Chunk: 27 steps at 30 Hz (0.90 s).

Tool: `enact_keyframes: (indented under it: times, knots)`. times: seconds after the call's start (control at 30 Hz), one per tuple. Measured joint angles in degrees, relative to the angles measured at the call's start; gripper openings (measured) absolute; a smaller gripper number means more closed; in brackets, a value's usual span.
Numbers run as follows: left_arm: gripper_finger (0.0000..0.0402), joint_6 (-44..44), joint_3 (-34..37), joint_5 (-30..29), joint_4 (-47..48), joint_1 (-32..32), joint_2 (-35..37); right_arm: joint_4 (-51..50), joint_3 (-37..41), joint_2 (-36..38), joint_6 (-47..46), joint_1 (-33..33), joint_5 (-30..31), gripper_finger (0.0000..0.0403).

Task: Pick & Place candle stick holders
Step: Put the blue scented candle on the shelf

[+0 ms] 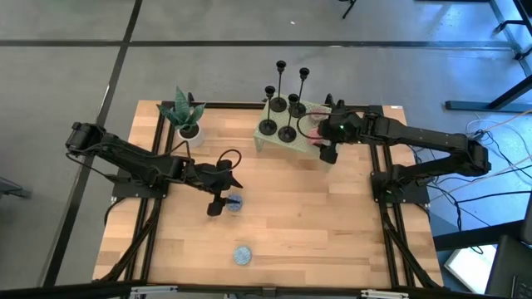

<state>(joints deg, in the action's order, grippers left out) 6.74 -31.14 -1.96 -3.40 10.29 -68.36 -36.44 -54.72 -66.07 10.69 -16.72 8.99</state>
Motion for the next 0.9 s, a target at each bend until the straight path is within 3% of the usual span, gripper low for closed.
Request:
enact_keyframes:
  times: [0.23,0.33,0.53,0.77,0.9]
  knots:
    - [0.0263,0.0,0.0,0.0,0.1,0.0,0.0,-9.4,-8.8,0.2,-6.1,2.3,-0.5,0.0328]
    - [0.0263,0.0,0.0,0.0,0.1,0.0,0.0,-14.6,-10.3,0.2,-8.8,4.2,-2.4,0.0309]
    - [0.0263,0.0,0.0,0.0,0.1,0.0,0.0,-18.3,-7.8,0.3,-11.5,7.2,-2.3,0.0191]
    - [0.0263,0.0,0.0,0.0,0.1,0.0,0.0,-16.5,-1.5,0.1,-13.3,6.0,6.0,0.0027]
    - [0.0263,0.0,0.0,0.0,0.2,0.0,0.0,-12.7,0.6,0.1,-13.3,5.2,6.4,0.0014]
